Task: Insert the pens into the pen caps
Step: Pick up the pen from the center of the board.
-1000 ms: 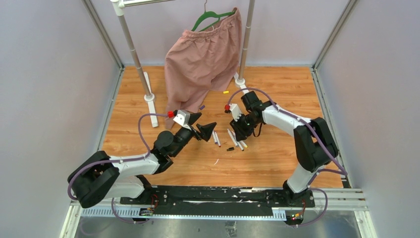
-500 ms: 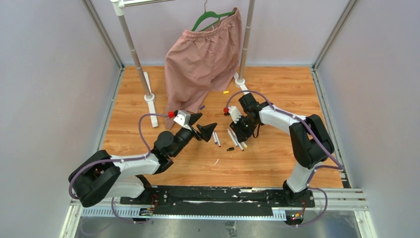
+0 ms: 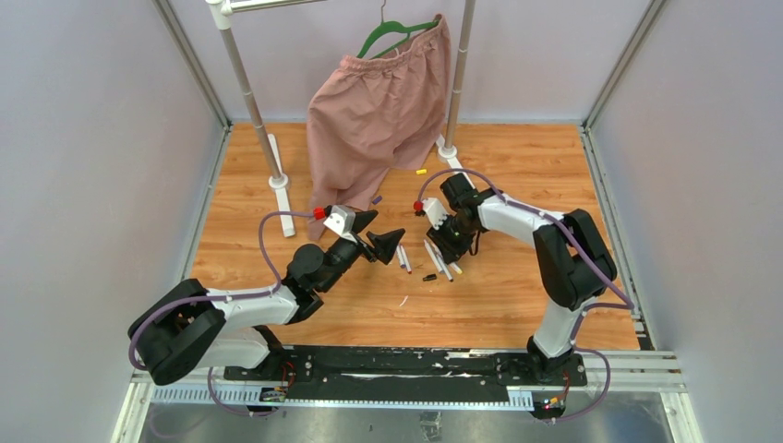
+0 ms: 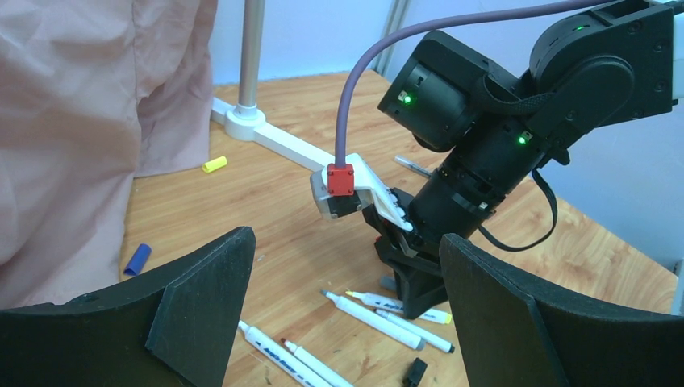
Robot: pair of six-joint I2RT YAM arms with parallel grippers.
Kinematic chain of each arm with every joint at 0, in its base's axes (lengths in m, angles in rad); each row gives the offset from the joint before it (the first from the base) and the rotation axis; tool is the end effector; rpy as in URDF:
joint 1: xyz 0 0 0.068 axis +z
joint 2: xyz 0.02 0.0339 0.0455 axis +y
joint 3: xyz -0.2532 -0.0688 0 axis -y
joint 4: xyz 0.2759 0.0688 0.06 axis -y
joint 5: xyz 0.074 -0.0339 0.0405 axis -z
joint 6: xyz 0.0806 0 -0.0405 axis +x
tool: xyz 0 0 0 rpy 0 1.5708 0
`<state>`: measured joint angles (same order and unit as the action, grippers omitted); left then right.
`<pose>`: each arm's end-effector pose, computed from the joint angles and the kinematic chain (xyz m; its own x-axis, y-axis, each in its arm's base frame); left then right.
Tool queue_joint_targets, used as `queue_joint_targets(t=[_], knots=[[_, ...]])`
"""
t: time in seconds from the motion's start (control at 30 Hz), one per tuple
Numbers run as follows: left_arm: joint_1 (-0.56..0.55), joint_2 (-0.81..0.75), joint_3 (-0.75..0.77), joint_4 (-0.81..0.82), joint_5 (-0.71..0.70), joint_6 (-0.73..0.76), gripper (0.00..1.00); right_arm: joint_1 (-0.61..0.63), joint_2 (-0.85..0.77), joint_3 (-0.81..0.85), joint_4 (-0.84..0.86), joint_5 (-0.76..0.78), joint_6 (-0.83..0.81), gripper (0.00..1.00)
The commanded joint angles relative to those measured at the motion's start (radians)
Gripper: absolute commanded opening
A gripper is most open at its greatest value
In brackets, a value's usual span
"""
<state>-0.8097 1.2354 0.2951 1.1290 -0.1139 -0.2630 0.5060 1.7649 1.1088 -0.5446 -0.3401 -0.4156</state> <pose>0.2129 -0.2103 0.1940 -0.0421 -0.3303 -0.9429 0.6539 0.7044 -0.2760 0.3179 0.2069 0.1014 -0.5190 -0.7227 -0.4565 -0.8438 0.5185 0.1385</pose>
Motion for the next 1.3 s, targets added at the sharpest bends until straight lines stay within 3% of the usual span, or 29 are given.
queue_joint_targets(t=[0.0, 0.33, 0.47, 0.67, 0.9, 0.97, 1.2, 1.27], knots=[[0.006, 0.011, -0.017, 0.044, 0.005, 0.000, 0.90, 0.020, 0.049, 0.009, -0.030, 0.081, -0.020, 0.31], [0.005, 0.013, -0.020, 0.052, 0.012, -0.003, 0.90, 0.028, 0.067, 0.033, -0.058, 0.095, -0.018, 0.04], [0.006, 0.016, -0.020, 0.054, 0.019, -0.004, 0.90, 0.028, 0.064, 0.037, -0.063, 0.081, -0.015, 0.07], [0.006, 0.017, -0.020, 0.057, 0.022, -0.004, 0.90, 0.034, 0.071, 0.033, -0.064, 0.112, -0.026, 0.25], [0.005, 0.018, -0.026, 0.064, 0.020, -0.003, 0.90, 0.071, 0.101, 0.031, -0.071, 0.174, -0.052, 0.27], [0.006, 0.016, -0.028, 0.066, 0.020, -0.004, 0.90, 0.078, 0.111, 0.035, -0.077, 0.173, -0.051, 0.25], [0.006, 0.019, -0.028, 0.070, 0.025, -0.007, 0.90, 0.078, 0.115, 0.050, -0.100, 0.134, -0.047, 0.00], [0.005, 0.022, -0.028, 0.072, 0.031, -0.008, 0.90, 0.075, 0.105, 0.055, -0.103, 0.116, -0.038, 0.00]])
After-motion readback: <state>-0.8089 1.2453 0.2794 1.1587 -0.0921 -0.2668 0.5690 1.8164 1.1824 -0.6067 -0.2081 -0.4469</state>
